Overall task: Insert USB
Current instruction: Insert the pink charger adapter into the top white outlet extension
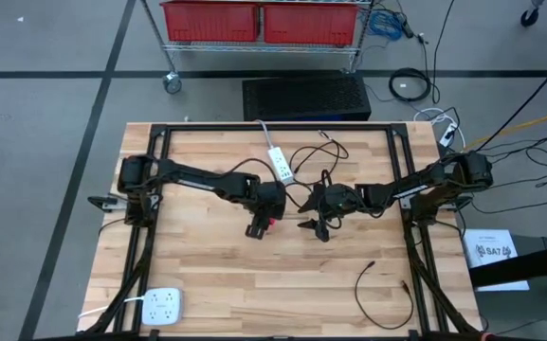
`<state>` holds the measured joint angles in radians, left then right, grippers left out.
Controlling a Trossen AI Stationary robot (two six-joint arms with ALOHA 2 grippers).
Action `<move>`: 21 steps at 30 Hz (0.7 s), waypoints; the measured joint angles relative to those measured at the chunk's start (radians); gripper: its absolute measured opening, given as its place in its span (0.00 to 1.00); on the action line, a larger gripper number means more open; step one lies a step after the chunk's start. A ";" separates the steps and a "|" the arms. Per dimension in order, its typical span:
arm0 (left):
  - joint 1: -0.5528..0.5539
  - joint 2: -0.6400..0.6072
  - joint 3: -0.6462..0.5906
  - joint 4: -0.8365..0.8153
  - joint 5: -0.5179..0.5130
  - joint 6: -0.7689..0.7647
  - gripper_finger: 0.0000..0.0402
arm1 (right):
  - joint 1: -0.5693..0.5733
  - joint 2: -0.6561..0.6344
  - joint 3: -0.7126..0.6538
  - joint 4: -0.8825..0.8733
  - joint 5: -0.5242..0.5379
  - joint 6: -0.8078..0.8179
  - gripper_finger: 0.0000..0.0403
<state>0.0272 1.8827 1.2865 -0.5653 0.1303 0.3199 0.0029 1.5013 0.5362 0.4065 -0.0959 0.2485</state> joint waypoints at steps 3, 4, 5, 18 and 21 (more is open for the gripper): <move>-0.005 0.034 0.000 0.010 -0.003 0.001 0.43 | 0.000 0.000 0.000 -0.001 0.000 0.000 0.57; -0.005 0.039 0.000 0.019 -0.003 0.001 0.43 | 0.000 0.000 0.000 -0.001 0.000 0.000 0.57; -0.005 0.045 0.002 0.022 -0.003 0.001 0.43 | 0.000 0.000 0.000 -0.002 0.000 0.000 0.57; -0.005 0.056 0.002 0.044 -0.005 -0.001 0.35 | 0.000 0.000 0.000 -0.006 0.000 -0.002 0.57; -0.005 0.048 0.001 0.046 -0.033 -0.001 0.34 | 0.001 0.000 0.000 -0.006 -0.004 -0.016 0.57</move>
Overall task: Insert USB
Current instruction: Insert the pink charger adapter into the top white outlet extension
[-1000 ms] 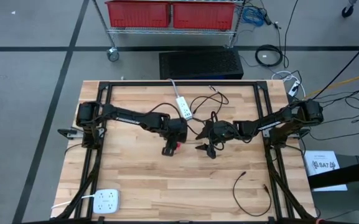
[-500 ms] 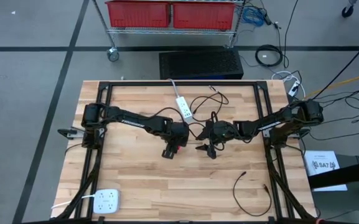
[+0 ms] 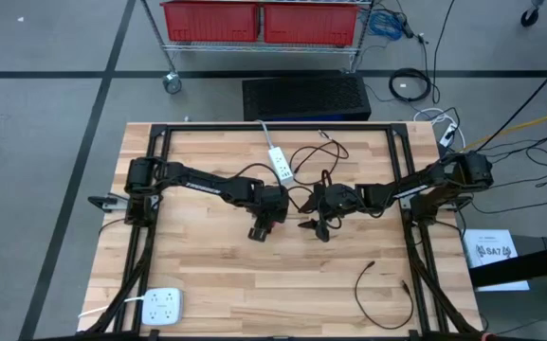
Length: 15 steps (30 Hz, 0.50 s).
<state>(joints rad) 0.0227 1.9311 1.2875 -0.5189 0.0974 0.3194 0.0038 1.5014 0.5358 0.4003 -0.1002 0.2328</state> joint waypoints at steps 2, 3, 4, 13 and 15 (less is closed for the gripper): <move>0.000 -0.012 -0.003 -0.003 -0.037 -0.005 0.34 | 0.011 -0.012 0.000 -0.009 -0.003 -0.029 0.57; 0.001 -0.018 -0.003 -0.002 -0.053 -0.015 0.34 | 0.018 -0.022 0.000 -0.010 -0.003 -0.042 0.56; 0.003 -0.029 -0.003 0.002 -0.061 -0.023 0.34 | 0.023 -0.038 0.000 -0.021 0.000 -0.054 0.55; 0.040 -0.142 -0.021 0.125 -0.080 -0.105 0.33 | 0.044 -0.131 -0.126 0.091 0.133 -0.053 0.47; 0.048 -0.175 -0.060 0.209 -0.080 -0.127 0.33 | 0.044 -0.139 -0.198 0.226 0.155 -0.024 0.46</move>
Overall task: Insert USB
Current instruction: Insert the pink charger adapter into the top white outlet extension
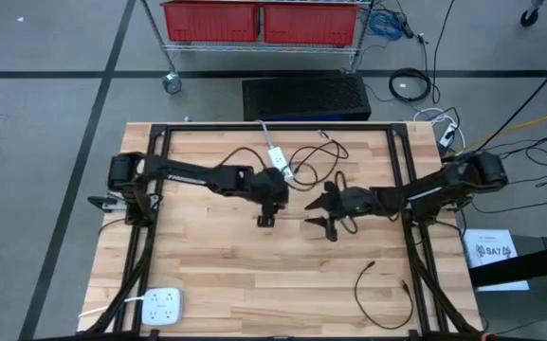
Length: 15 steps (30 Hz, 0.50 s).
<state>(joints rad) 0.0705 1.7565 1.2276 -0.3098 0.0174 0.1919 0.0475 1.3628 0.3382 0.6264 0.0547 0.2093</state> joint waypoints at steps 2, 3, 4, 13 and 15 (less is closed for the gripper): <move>0.007 -0.029 -0.050 0.115 0.001 -0.016 0.33 | 0.001 0.003 -0.073 0.168 0.028 0.035 0.45; 0.010 -0.042 -0.079 0.191 0.003 -0.026 0.33 | 0.001 0.009 -0.103 0.245 0.044 0.054 0.45; 0.016 -0.057 -0.108 0.265 0.011 -0.029 0.33 | 0.001 0.016 -0.126 0.312 0.052 0.069 0.45; 0.198 -0.078 -0.321 0.761 0.264 -0.097 0.31 | -0.047 0.029 -0.029 0.295 0.056 -0.017 0.38; 0.254 -0.065 -0.338 0.799 0.413 -0.106 0.24 | -0.071 0.030 0.016 0.221 0.057 -0.051 0.36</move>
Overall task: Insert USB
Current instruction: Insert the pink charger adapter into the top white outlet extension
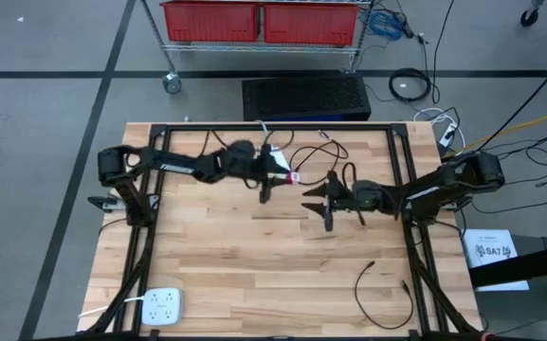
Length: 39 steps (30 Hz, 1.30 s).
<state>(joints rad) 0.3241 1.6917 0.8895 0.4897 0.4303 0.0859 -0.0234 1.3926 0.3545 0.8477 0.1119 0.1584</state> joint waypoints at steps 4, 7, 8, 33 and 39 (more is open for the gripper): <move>0.103 0.016 -0.001 0.020 0.217 0.004 0.11 | -0.051 0.000 0.063 -0.084 0.052 -0.044 0.32; 0.154 0.017 -0.001 0.017 0.323 -0.003 0.02 | -0.095 0.000 0.074 -0.096 0.038 -0.028 0.31; 0.161 0.017 -0.001 0.019 0.329 -0.003 0.01 | -0.105 0.000 0.074 -0.101 0.027 -0.019 0.32; 0.121 0.017 -0.001 -0.176 0.028 0.049 0.01 | 0.036 -0.225 0.217 -1.046 0.013 0.399 0.42; 0.075 0.017 -0.001 -0.168 0.028 0.079 0.01 | 0.155 -0.209 0.436 -1.617 -0.014 0.536 0.42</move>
<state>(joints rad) 0.3987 1.7088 0.8886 0.3216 0.4583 0.1648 0.1313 1.1841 0.7901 -0.7697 0.0983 0.6944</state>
